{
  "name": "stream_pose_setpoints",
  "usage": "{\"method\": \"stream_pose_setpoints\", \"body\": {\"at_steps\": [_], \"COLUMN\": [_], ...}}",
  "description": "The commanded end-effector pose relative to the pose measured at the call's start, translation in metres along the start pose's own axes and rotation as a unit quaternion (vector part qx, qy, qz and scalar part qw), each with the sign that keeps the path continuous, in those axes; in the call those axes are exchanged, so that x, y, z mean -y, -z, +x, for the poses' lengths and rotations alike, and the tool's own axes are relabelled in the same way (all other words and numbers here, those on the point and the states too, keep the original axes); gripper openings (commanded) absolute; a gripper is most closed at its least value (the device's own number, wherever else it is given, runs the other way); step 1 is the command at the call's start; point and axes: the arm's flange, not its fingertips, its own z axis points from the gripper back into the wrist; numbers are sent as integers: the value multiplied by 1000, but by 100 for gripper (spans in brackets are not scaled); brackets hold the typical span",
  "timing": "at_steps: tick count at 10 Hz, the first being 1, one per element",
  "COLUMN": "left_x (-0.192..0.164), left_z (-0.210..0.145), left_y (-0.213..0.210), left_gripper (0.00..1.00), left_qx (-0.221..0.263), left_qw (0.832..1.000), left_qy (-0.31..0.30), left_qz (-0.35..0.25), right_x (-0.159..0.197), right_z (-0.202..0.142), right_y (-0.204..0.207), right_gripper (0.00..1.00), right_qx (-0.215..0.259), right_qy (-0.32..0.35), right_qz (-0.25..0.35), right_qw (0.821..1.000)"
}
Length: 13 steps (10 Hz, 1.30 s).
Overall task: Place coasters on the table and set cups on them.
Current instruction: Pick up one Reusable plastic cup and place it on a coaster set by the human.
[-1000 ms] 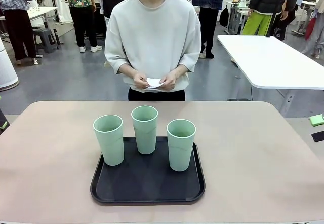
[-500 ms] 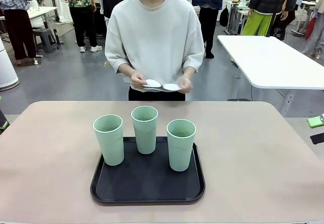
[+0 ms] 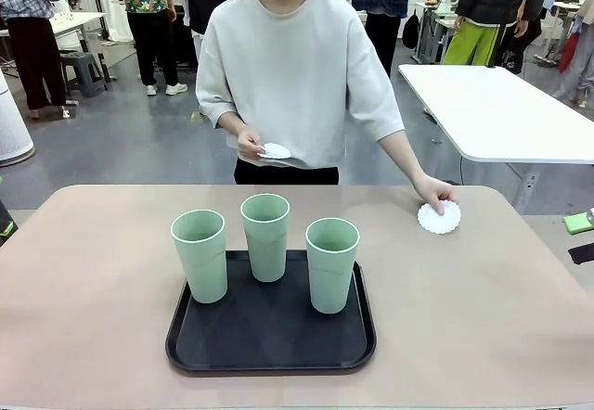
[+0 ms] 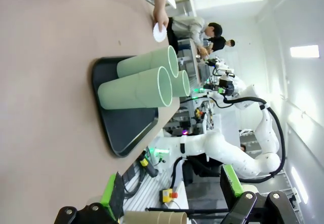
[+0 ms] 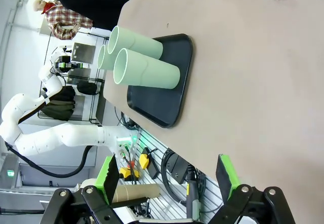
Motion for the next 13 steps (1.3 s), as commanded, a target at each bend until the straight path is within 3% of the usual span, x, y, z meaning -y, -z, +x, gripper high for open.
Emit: {"method": "stream_pose_setpoints", "body": {"at_steps": [1, 11, 12, 13], "left_x": [0, 0, 0, 0], "left_z": [0, 0, 0, 0], "left_y": [0, 0, 0, 0], "left_gripper": [100, 100, 100, 100], "left_qx": [5, 5, 5, 5], "left_qw": [1000, 1000, 1000, 1000], "left_qy": [3, 3, 3, 3], "left_qz": [-10, -10, -10, -10], "right_x": [0, 0, 0, -12], "right_z": [2, 0, 20, 45], "right_y": [0, 0, 9, 22], "right_gripper": [100, 100, 100, 100], "right_qx": [4, 0, -29, -34], "right_qy": [-4, 0, -75, -202], "right_qz": [9, 0, 23, 10], "right_qw": [1000, 1000, 997, 979]}}
